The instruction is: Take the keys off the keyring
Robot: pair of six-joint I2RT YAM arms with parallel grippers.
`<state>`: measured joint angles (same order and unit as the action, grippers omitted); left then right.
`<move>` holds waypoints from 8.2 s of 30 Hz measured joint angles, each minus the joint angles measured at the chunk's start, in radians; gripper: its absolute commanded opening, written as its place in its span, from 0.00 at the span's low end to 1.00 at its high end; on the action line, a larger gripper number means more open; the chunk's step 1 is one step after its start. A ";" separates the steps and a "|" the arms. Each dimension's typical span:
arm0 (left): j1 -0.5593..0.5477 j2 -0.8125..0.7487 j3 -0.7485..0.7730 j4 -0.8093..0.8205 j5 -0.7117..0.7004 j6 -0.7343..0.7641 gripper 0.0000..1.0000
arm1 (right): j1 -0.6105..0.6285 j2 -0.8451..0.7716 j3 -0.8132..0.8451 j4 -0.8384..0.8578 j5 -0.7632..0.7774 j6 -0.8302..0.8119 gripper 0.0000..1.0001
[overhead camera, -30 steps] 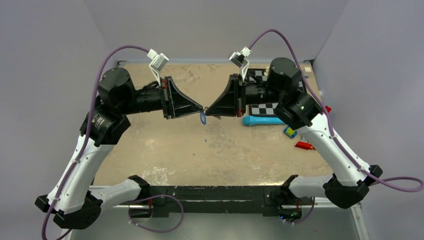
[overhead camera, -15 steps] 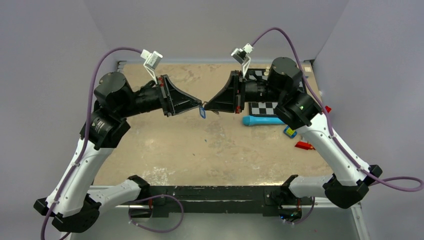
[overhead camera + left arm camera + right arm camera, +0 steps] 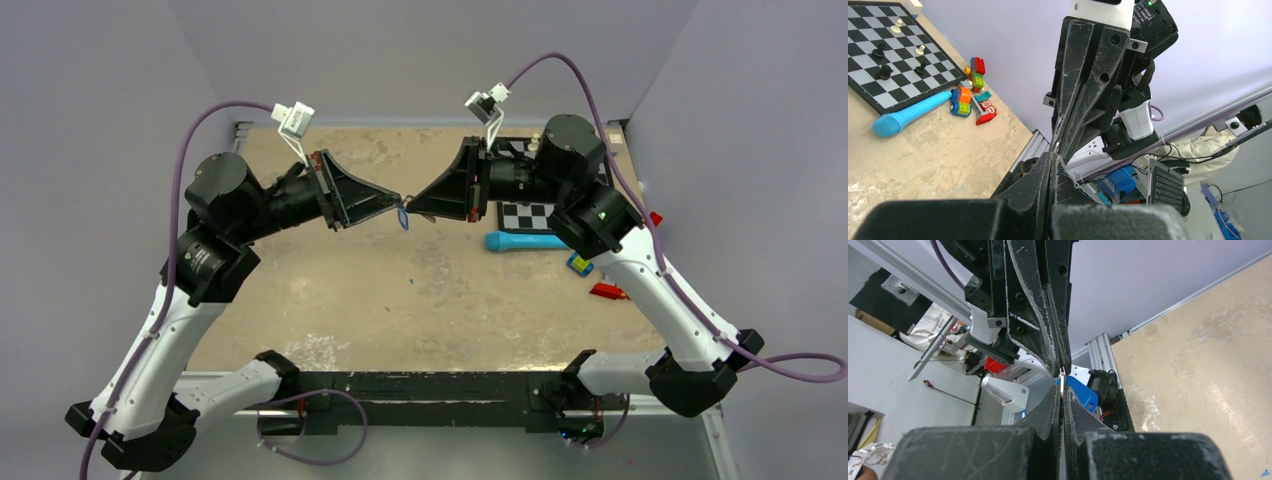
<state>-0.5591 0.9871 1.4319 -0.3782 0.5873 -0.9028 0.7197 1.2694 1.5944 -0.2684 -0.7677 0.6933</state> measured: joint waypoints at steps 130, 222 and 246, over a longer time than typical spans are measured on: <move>0.013 0.192 0.320 -0.371 0.208 0.354 0.00 | 0.000 0.016 0.017 -0.053 -0.091 -0.041 0.16; 0.013 0.195 0.316 -0.388 0.247 0.346 0.00 | 0.000 0.006 0.003 -0.083 -0.116 -0.053 0.17; 0.013 0.190 0.309 -0.386 0.223 0.345 0.00 | 0.000 0.005 -0.003 -0.075 -0.117 -0.045 0.16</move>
<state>-0.5457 1.1767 1.7409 -0.7639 0.8104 -0.5579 0.7200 1.2747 1.5909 -0.3431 -0.8852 0.6483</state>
